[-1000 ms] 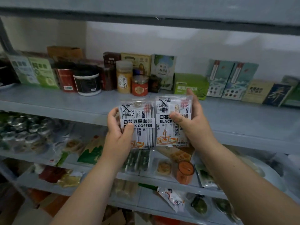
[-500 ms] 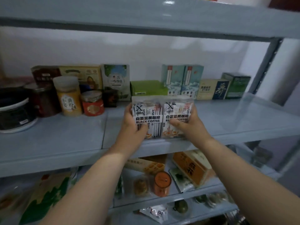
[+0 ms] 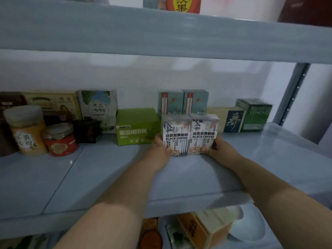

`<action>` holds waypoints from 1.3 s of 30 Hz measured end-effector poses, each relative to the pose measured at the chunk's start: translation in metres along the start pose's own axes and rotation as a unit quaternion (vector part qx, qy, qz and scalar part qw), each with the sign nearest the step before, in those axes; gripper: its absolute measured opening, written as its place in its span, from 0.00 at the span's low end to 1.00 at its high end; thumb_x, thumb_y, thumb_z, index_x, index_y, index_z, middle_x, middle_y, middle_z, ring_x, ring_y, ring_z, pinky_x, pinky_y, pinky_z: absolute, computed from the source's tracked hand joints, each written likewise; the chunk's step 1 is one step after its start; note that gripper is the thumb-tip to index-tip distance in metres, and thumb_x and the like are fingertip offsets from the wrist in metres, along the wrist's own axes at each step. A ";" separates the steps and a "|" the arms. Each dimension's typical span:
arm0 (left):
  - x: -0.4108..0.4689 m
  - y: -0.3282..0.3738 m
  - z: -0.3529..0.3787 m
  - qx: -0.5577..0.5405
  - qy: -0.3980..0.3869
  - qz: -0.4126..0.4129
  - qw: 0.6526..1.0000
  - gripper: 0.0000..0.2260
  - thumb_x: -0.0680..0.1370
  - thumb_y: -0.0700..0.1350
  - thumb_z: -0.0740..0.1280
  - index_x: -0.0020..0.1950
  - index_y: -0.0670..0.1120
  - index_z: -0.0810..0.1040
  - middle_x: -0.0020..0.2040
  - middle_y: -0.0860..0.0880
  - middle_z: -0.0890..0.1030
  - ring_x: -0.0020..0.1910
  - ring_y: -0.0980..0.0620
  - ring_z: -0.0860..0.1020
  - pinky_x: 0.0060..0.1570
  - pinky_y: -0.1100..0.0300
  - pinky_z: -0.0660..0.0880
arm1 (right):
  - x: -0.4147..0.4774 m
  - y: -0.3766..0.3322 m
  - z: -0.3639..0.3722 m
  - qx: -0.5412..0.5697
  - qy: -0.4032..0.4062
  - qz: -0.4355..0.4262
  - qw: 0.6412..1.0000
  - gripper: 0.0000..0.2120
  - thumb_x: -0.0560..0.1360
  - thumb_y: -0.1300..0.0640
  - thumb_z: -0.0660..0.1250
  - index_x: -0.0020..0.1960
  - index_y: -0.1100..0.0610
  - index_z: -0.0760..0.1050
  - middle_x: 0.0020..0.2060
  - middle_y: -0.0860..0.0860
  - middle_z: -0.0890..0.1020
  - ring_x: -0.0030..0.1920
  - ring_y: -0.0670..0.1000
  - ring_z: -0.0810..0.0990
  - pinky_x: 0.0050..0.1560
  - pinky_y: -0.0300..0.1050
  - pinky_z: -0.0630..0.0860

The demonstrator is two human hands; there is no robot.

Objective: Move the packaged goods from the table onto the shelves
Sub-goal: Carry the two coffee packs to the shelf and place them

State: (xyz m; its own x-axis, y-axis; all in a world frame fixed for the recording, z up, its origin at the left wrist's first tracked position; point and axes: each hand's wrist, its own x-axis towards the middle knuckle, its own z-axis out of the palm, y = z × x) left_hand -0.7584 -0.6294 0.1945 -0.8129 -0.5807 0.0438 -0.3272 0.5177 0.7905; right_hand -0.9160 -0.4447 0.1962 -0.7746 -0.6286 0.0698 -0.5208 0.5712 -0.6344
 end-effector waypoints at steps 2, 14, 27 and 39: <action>0.014 0.005 0.011 0.078 0.025 0.004 0.997 0.22 0.84 0.51 0.61 0.76 0.47 0.61 0.71 0.45 0.72 0.66 0.45 0.71 0.62 0.55 0.67 | 0.018 0.012 -0.008 -0.034 -0.010 -0.001 0.999 0.24 0.78 0.43 0.69 0.70 0.51 0.69 0.67 0.51 0.79 0.64 0.55 0.78 0.65 0.49 0.73; 0.027 -0.023 0.018 0.232 0.204 0.057 0.949 0.16 0.78 0.60 0.65 0.54 0.53 0.61 0.49 0.49 0.78 0.44 0.47 0.78 0.42 0.49 0.78 | 0.051 0.046 -0.003 0.016 0.039 -0.082 0.996 0.25 0.75 0.42 0.72 0.68 0.44 0.67 0.63 0.45 0.80 0.62 0.52 0.79 0.62 0.55 0.77; 0.019 -0.018 0.026 0.367 0.109 0.195 0.903 0.28 0.77 0.57 0.56 0.78 0.54 0.67 0.55 0.50 0.71 0.56 0.48 0.68 0.55 0.50 0.73 | 0.027 0.028 0.004 -0.003 0.182 -0.191 0.964 0.18 0.72 0.51 0.74 0.55 0.52 0.68 0.71 0.59 0.61 0.67 0.63 0.69 0.62 0.58 0.77; 0.027 -0.021 0.030 0.302 0.064 0.094 0.947 0.31 0.78 0.60 0.57 0.79 0.69 0.49 0.71 0.54 0.55 0.68 0.47 0.66 0.68 0.50 0.70 | 0.034 0.031 0.011 -0.094 0.024 -0.159 0.982 0.31 0.74 0.46 0.65 0.76 0.43 0.62 0.78 0.56 0.53 0.75 0.63 0.62 0.72 0.58 0.68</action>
State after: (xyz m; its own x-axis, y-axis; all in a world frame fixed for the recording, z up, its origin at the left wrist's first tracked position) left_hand -0.7879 -0.6374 0.1606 -0.8318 -0.4942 0.2528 -0.4300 0.8616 0.2697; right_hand -0.9548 -0.4544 0.1699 -0.5756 -0.7678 0.2814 -0.7930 0.4401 -0.4213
